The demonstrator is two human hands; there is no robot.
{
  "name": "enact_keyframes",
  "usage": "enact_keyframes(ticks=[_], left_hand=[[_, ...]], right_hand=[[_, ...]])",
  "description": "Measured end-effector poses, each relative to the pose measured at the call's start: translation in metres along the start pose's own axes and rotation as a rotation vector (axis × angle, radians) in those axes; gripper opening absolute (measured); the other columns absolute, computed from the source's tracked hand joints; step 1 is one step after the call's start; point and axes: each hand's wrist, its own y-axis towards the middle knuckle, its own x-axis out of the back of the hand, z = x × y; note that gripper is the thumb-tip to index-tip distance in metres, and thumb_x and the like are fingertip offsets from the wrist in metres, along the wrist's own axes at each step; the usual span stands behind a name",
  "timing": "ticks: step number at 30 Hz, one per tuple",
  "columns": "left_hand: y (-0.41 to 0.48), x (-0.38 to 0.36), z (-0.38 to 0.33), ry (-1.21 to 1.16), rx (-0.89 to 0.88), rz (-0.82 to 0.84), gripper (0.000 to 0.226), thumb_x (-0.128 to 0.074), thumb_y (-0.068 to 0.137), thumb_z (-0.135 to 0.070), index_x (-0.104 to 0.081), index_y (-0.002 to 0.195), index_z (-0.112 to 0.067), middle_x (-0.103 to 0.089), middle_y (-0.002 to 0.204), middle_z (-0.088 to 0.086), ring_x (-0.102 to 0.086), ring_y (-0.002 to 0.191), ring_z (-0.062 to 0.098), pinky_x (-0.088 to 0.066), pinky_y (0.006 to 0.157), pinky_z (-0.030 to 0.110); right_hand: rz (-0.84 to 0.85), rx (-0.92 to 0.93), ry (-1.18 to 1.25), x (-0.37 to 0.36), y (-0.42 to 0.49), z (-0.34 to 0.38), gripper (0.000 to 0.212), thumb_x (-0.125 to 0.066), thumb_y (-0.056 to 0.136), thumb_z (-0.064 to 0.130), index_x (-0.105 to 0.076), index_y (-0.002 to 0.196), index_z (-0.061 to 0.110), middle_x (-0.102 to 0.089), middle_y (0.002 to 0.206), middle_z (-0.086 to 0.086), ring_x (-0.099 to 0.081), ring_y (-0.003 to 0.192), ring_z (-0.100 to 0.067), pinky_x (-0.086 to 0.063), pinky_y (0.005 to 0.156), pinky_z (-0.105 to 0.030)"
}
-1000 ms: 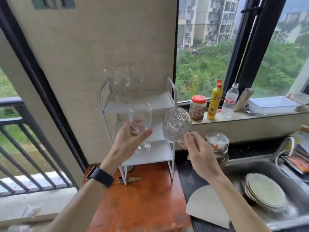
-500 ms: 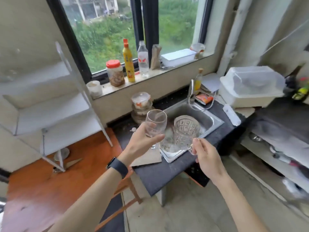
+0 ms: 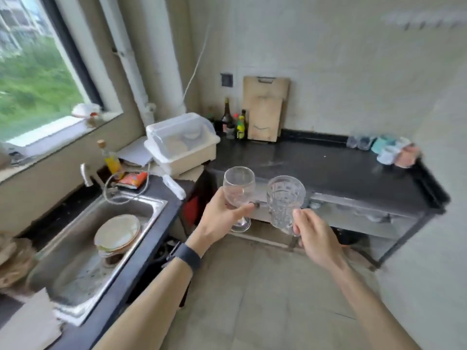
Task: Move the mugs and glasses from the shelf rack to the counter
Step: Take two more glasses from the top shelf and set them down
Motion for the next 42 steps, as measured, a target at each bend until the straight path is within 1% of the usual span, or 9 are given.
enact_keyframes(ticks=[3,7,10,13,20,23,29,37,42], left_hand=[[0.042,-0.069,-0.027,-0.007,-0.033,0.122,0.054,-0.082,0.071,-0.046,-0.061,0.116,-0.027,-0.074,0.107,-0.005,-0.071,0.1,0.014,-0.055,0.096,0.046],[0.093,-0.148,-0.057,0.012,-0.066,0.246,0.049,-0.083,0.075,-0.042,-0.058,0.115,-0.03,-0.072,0.107,-0.009,-0.069,0.098,0.012,-0.056,0.095,0.043],[0.134,-0.197,-0.074,0.002,-0.092,0.327,0.055,-0.082,0.069,-0.046,-0.059,0.115,-0.027,-0.073,0.106,-0.004,-0.07,0.098,0.017,-0.056,0.094,0.047],[0.18,-0.242,-0.083,-0.011,-0.1,0.375,0.052,-0.083,0.067,-0.044,-0.06,0.112,-0.028,-0.074,0.104,-0.003,-0.071,0.097,0.018,-0.057,0.093,0.047],[0.317,-0.332,-0.09,0.009,-0.112,0.422,0.049,-0.082,0.074,-0.041,-0.057,0.114,-0.029,-0.072,0.105,-0.008,-0.07,0.097,0.013,-0.058,0.092,0.041],[0.364,-0.363,-0.091,0.011,-0.112,0.435,0.05,-0.082,0.08,-0.033,-0.051,0.12,-0.027,-0.069,0.107,-0.008,-0.068,0.098,0.015,-0.057,0.089,0.035],[0.431,-0.416,-0.074,0.041,-0.063,0.426,0.057,-0.081,0.081,-0.033,-0.043,0.122,-0.027,-0.067,0.104,-0.011,-0.069,0.094,0.011,-0.059,0.083,0.033],[0.506,-0.5,-0.027,0.07,0.088,0.482,0.058,-0.085,0.078,-0.026,-0.049,0.121,-0.035,-0.069,0.105,-0.015,-0.069,0.095,0.005,-0.058,0.079,0.024],[0.572,-0.564,-0.01,0.085,0.231,0.444,0.059,-0.087,0.074,-0.02,-0.053,0.121,-0.035,-0.072,0.107,-0.007,-0.07,0.097,0.012,-0.053,0.076,0.02]], right_hand=[[-0.114,-0.038,0.0,0.063,0.019,-0.029,0.045,-0.034,0.09,0.067,-0.049,0.067,0.031,-0.056,0.062,0.012,-0.051,0.059,-0.014,-0.051,0.072,-0.048],[-0.241,-0.101,0.007,0.124,0.045,-0.059,0.049,-0.033,0.093,0.063,-0.048,0.069,0.023,-0.053,0.062,0.011,-0.052,0.063,-0.018,-0.051,0.075,-0.055],[-0.316,-0.134,0.007,0.158,0.071,-0.077,0.051,-0.035,0.097,0.057,-0.05,0.073,0.015,-0.055,0.067,0.004,-0.055,0.067,-0.025,-0.051,0.076,-0.053],[-0.346,-0.169,0.015,0.187,0.112,-0.098,0.047,-0.038,0.103,0.048,-0.052,0.076,0.013,-0.055,0.069,0.004,-0.051,0.063,-0.018,-0.051,0.077,-0.051],[-0.371,-0.246,0.048,0.241,0.234,-0.14,0.045,-0.039,0.105,0.039,-0.051,0.079,0.005,-0.053,0.069,0.003,-0.048,0.055,-0.006,-0.046,0.06,-0.022],[-0.369,-0.272,0.016,0.262,0.28,-0.158,0.044,-0.038,0.106,0.039,-0.052,0.079,0.008,-0.054,0.07,0.005,-0.051,0.06,-0.011,-0.044,0.055,-0.012],[-0.352,-0.362,0.067,0.284,0.349,-0.205,0.041,-0.039,0.106,0.037,-0.055,0.079,0.01,-0.059,0.075,0.003,-0.054,0.066,-0.013,-0.048,0.065,-0.024],[-0.247,-0.489,0.075,0.306,0.445,-0.307,0.04,-0.038,0.105,0.04,-0.053,0.078,0.014,-0.06,0.077,0.002,-0.056,0.07,-0.015,-0.053,0.069,-0.032],[-0.138,-0.576,0.075,0.326,0.523,-0.372,0.041,-0.035,0.105,0.042,-0.058,0.086,0.014,-0.065,0.087,0.004,-0.064,0.074,-0.018,-0.053,0.078,-0.038]])
